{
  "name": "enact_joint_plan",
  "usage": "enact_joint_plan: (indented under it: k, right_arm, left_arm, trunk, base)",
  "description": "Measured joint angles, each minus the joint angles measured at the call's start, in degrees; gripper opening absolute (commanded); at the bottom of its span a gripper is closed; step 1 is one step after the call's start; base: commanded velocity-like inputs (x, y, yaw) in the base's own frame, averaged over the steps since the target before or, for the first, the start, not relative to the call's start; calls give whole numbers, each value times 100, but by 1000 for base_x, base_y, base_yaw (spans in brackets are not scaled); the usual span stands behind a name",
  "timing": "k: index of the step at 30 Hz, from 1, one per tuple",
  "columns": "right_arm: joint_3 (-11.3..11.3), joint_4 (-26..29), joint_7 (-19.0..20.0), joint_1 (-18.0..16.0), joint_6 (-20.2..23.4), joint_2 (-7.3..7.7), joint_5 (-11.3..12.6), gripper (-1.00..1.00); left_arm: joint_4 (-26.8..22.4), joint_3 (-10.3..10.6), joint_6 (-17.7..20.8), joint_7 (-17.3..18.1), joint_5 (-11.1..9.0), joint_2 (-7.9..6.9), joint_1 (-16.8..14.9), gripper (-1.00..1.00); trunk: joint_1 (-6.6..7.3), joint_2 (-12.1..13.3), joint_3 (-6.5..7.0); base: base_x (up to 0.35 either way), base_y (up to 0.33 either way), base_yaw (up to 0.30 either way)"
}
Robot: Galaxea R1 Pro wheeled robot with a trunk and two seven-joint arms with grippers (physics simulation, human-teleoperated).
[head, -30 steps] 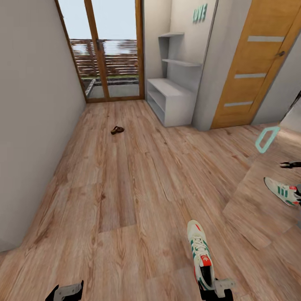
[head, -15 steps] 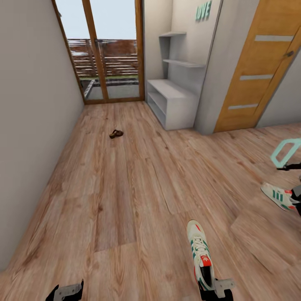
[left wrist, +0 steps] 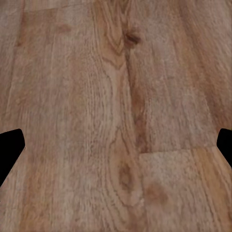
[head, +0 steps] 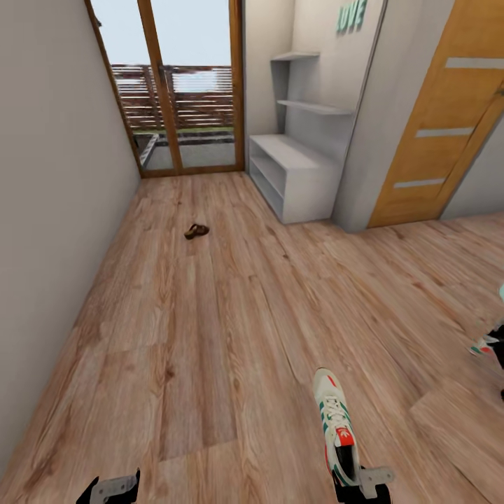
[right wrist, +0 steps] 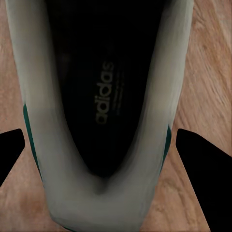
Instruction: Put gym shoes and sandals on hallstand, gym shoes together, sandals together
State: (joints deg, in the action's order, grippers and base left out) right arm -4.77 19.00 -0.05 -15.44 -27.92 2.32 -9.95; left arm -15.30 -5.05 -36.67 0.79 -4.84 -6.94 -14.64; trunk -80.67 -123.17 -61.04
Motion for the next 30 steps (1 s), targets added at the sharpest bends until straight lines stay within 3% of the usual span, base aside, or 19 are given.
enact_joint_plan:
  k: [30]
  right_arm:
    - [1, -8, -1, 0, 0, 0, 0, -100]
  left_arm:
    - [1, 0, 0, 0, 0, 0, -1, 100]
  trunk:
    - [0, 0, 0]
  base:
    - [308, 165, 0]
